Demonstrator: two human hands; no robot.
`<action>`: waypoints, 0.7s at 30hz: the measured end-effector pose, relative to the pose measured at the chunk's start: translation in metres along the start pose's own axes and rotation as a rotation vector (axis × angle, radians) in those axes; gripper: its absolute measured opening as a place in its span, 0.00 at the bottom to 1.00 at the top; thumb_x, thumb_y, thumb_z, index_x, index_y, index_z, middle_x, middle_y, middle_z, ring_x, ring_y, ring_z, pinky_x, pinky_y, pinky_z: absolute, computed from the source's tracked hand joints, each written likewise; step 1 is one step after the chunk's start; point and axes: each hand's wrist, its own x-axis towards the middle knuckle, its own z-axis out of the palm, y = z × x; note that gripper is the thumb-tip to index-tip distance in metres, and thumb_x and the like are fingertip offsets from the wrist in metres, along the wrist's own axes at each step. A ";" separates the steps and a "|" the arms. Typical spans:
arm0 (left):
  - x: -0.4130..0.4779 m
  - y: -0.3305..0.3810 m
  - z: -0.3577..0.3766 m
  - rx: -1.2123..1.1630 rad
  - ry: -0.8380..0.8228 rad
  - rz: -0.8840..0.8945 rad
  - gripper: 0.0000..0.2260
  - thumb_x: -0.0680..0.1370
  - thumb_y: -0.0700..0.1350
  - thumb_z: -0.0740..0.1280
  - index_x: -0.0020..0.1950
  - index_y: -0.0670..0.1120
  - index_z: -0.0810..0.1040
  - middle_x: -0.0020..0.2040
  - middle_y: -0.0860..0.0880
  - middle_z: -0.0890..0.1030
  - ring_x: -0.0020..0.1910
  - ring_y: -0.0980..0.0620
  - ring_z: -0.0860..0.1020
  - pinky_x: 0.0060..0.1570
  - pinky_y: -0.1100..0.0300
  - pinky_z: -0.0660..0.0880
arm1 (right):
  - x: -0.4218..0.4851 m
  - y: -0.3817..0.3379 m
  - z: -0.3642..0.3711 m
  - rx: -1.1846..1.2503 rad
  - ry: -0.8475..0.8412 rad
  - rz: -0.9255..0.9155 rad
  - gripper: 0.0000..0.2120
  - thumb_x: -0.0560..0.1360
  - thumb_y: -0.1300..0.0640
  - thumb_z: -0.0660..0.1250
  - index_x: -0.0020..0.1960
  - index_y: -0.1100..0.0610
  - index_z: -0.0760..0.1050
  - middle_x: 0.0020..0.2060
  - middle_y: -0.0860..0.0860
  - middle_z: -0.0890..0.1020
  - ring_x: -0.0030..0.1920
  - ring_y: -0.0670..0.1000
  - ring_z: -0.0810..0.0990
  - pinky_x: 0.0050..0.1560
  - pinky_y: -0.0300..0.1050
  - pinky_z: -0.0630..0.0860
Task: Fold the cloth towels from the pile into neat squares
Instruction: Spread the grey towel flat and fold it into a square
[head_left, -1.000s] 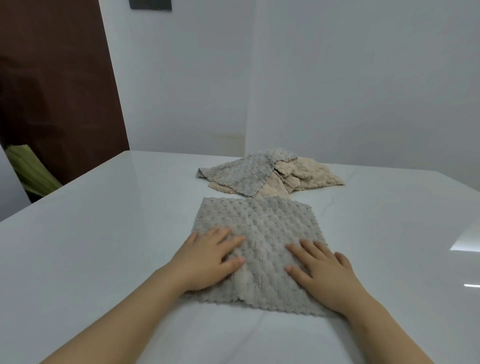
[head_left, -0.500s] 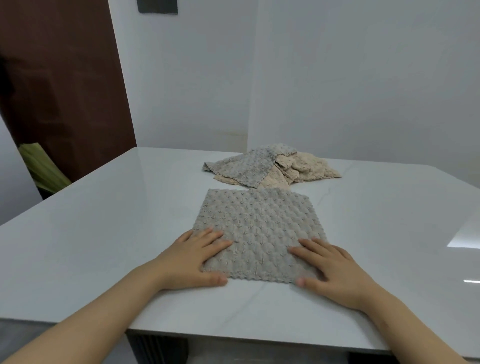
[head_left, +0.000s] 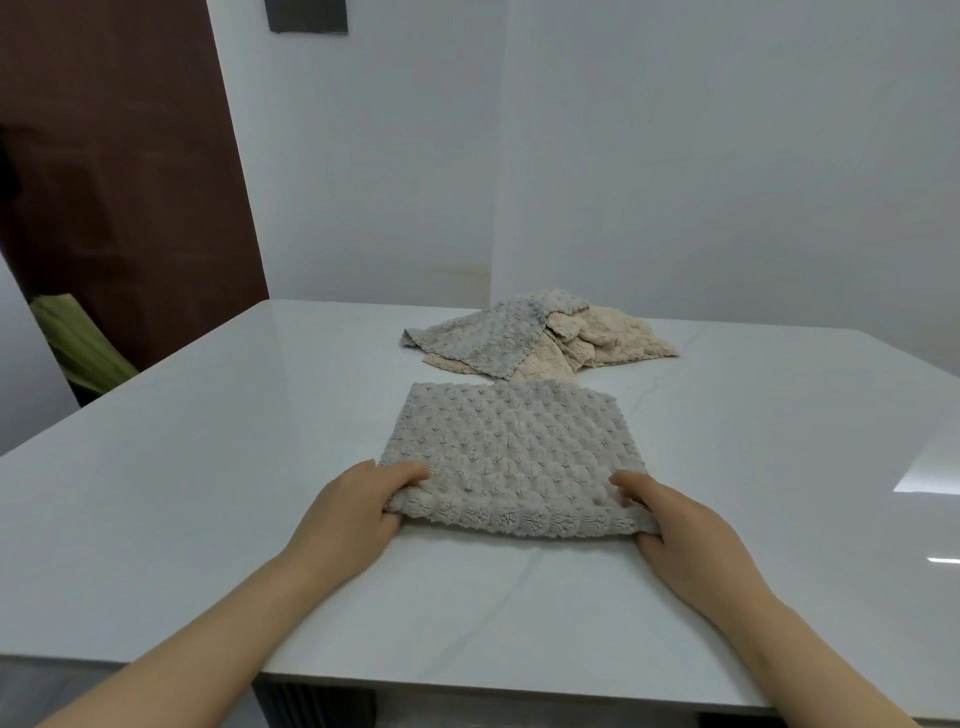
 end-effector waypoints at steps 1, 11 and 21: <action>-0.001 -0.001 -0.001 -0.098 0.032 -0.018 0.20 0.67 0.40 0.62 0.55 0.56 0.80 0.49 0.66 0.81 0.52 0.62 0.77 0.49 0.73 0.67 | -0.001 0.001 0.001 0.032 0.018 -0.009 0.26 0.73 0.65 0.60 0.67 0.46 0.66 0.60 0.38 0.76 0.62 0.47 0.75 0.55 0.41 0.72; 0.024 -0.011 -0.008 -0.679 0.191 -0.313 0.21 0.68 0.25 0.67 0.36 0.54 0.81 0.35 0.55 0.83 0.38 0.59 0.79 0.39 0.72 0.76 | 0.010 0.005 -0.005 0.547 0.103 0.106 0.09 0.73 0.65 0.65 0.42 0.52 0.77 0.36 0.46 0.82 0.41 0.47 0.77 0.39 0.29 0.68; 0.034 -0.001 0.006 -0.452 0.216 -0.273 0.07 0.76 0.39 0.65 0.43 0.51 0.77 0.38 0.52 0.79 0.38 0.59 0.75 0.40 0.71 0.68 | 0.028 0.008 -0.002 0.576 0.274 0.258 0.06 0.76 0.62 0.60 0.42 0.62 0.70 0.31 0.52 0.72 0.34 0.51 0.67 0.35 0.44 0.63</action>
